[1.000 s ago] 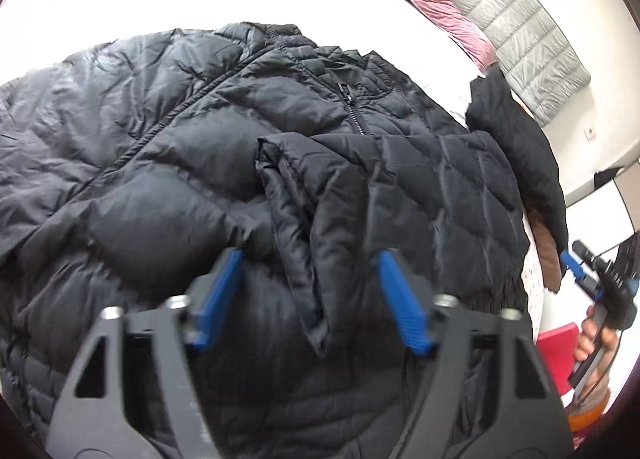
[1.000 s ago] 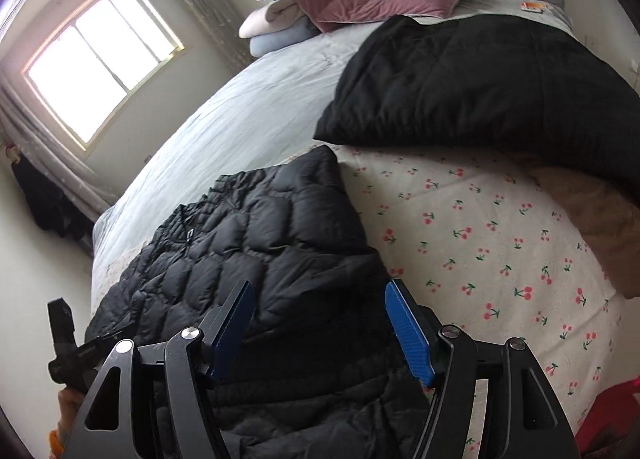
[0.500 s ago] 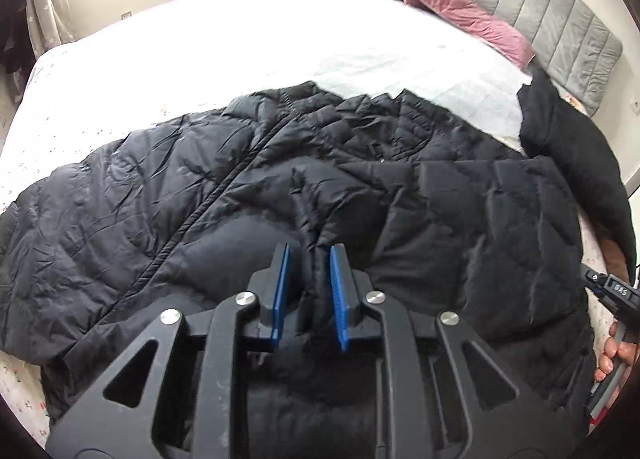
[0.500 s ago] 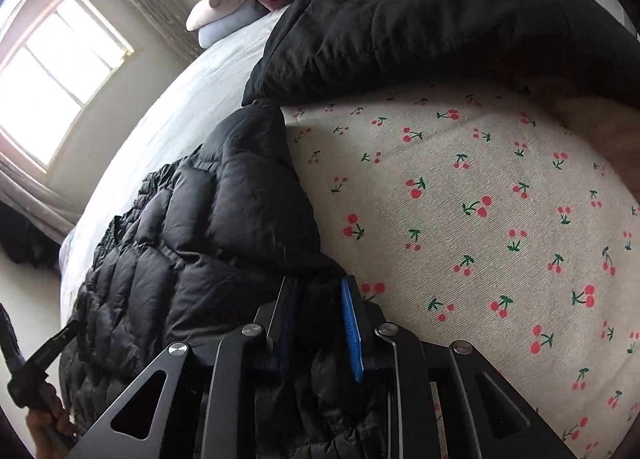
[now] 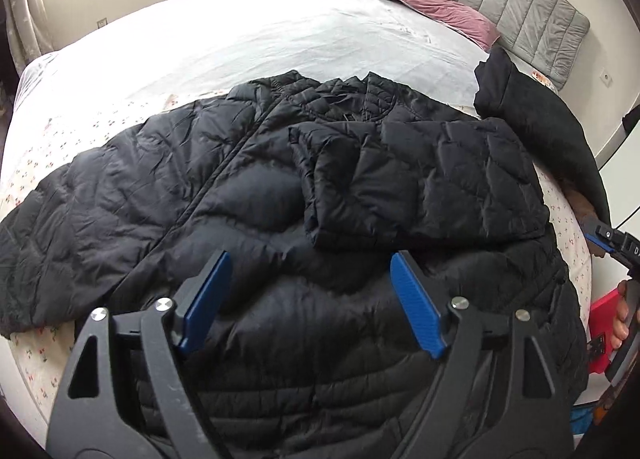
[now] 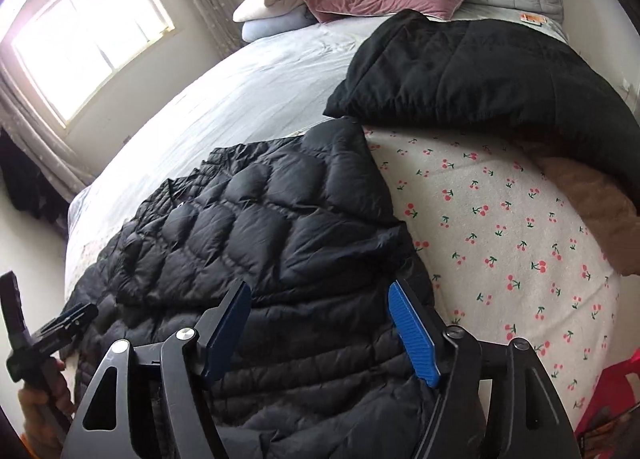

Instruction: Fold large clothes

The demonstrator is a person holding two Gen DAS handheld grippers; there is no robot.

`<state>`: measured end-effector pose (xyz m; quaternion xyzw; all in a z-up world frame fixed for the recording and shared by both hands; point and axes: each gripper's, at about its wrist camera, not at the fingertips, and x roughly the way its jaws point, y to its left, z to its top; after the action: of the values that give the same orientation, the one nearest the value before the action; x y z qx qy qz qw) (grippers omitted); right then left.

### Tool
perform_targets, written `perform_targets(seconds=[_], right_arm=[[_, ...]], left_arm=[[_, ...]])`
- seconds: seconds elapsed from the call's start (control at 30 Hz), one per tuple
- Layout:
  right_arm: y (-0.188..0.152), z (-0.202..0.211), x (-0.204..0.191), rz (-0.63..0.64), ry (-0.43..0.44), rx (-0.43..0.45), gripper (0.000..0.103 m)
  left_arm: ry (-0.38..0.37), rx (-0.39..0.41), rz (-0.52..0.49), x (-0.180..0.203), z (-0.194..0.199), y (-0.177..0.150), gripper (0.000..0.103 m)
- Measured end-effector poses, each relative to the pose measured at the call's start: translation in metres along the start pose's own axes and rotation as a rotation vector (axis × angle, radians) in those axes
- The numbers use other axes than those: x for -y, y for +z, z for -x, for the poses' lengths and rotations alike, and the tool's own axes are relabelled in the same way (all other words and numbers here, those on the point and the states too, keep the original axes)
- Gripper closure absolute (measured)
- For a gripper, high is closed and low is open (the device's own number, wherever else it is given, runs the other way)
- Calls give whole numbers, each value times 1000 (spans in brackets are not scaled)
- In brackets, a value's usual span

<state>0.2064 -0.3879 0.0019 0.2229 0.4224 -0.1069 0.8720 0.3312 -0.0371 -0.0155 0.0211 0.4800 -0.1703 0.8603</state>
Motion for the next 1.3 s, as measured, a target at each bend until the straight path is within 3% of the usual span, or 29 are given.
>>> perform_targets(seconds=[0.17, 0.43, 0.57, 0.9, 1.17, 1.3], right_arm=[[-28, 27, -31, 84, -18, 24, 20], [-62, 30, -65, 222, -28, -6, 17], [-76, 21, -69, 231, -28, -26, 16], [-93, 3, -79, 291, -56, -72, 16], [-98, -5, -86, 329, -67, -79, 16], [-98, -8, -86, 324, -60, -87, 16]], left_arm=[[-30, -16, 99, -35, 41, -21, 7], [69, -31, 202, -90, 86, -66, 6], [91, -21, 258, -117, 101, -88, 6], [101, -9, 447, -183, 105, -130, 6], [65, 53, 541, -220, 101, -149, 6], [26, 103, 639, -251, 100, -157, 6]])
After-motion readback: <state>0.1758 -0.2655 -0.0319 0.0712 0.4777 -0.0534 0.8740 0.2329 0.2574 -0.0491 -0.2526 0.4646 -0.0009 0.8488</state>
